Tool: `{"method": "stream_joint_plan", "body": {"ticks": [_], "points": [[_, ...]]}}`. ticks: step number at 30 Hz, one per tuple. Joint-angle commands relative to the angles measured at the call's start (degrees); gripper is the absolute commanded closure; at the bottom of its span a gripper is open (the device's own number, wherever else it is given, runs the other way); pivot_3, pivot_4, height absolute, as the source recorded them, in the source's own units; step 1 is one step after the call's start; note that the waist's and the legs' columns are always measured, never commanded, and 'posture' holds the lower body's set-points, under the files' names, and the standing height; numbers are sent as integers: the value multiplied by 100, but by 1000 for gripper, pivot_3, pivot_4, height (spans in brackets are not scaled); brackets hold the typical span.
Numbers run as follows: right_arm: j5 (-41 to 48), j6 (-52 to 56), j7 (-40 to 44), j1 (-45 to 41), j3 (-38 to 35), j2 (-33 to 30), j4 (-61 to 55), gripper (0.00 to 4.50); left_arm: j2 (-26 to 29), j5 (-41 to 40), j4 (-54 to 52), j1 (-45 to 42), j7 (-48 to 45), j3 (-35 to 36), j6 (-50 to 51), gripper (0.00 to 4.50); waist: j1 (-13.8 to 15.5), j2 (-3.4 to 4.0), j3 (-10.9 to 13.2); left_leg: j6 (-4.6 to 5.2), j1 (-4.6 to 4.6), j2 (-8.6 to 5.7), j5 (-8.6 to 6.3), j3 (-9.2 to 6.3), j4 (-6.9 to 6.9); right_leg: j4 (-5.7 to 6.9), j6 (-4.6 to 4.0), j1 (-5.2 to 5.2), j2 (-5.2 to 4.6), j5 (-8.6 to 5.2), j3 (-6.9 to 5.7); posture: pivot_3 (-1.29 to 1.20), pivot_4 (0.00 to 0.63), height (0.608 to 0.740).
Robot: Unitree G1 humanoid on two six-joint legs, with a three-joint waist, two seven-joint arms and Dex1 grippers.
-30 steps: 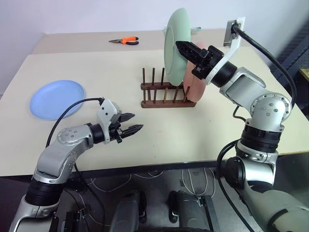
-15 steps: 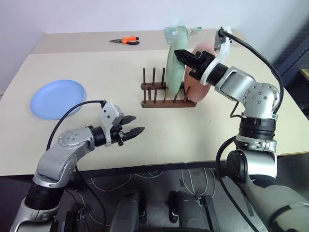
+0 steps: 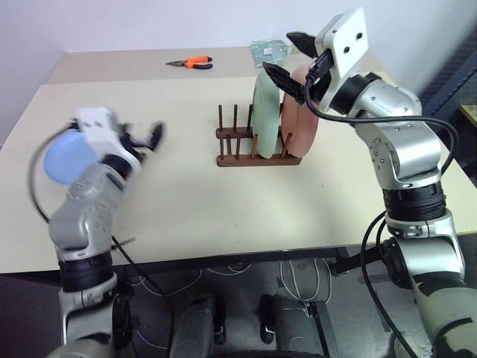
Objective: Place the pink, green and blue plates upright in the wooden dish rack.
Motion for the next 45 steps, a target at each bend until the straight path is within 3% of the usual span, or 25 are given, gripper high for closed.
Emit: {"method": "stream_joint_plan", "body": {"ticks": [1,3,10,13,16,23,29,35,40,45], "points": [[169,-150,587,194,66,-9,-692,869,42,613,343,-201,1700,983,614,0,4,-2,-1,0,0,0,0,1,-2,-2,0,1,0,0,-1,0,150,740],[295,-16,825,388,208,91,-982,77,46,602,340,-305,1977,1254,904,0,23,-10,0,1,-2,0,-1,0,-5,-3,1,6,0,0,-4,0,150,740],[126,125,1095,1179,770,359,-1574,77,26,194,652,-679,1846,1601,2034,0,180,-34,-8,-1,1,-6,-2,-18,11,-10,3,25,-9,1,-21,0,150,740],[53,150,1104,1401,876,431,-1653,77,-106,-30,1206,-1025,1987,2134,2029,0,166,-36,-9,-2,2,-8,-2,-20,11,-10,3,26,-8,1,-21,0,150,740],[-129,61,1081,1567,953,455,-1627,0,-240,-294,1683,-1368,2273,2754,1779,894,136,-39,-7,-6,4,-6,1,-20,10,-10,3,25,-3,1,-21,0,150,740],[-483,-15,891,1629,857,518,-1556,0,-292,-399,1851,-1517,2440,2763,1564,4469,129,-44,-8,-9,5,-6,3,-20,10,-10,3,26,-2,1,-21,0,150,740],[-782,-125,1015,1457,955,423,-1402,0,187,-132,679,-1184,644,569,791,4469,165,-47,-7,-11,6,-8,2,-18,9,-10,3,28,9,1,-24,0,150,740],[-1824,-1171,797,861,1420,627,-578,0,244,-368,-663,-1445,22,-503,1147,4469,89,-47,-7,-15,8,-7,4,-18,6,-11,2,27,8,1,-18,0,150,740],[-2604,-2014,362,338,1683,976,433,0,-7,-611,-1082,-2016,346,-586,2068,4469,-21,-45,-6,-21,10,0,10,-19,2,-10,0,26,14,0,-17,0,150,740],[-3286,-2675,-221,-151,1837,1304,1557,0,-494,-690,-1393,-2398,901,-237,2977,4469,0,-44,-5,-22,10,2,12,-20,1,-10,0,27,14,0,-14,0,150,740]]}}
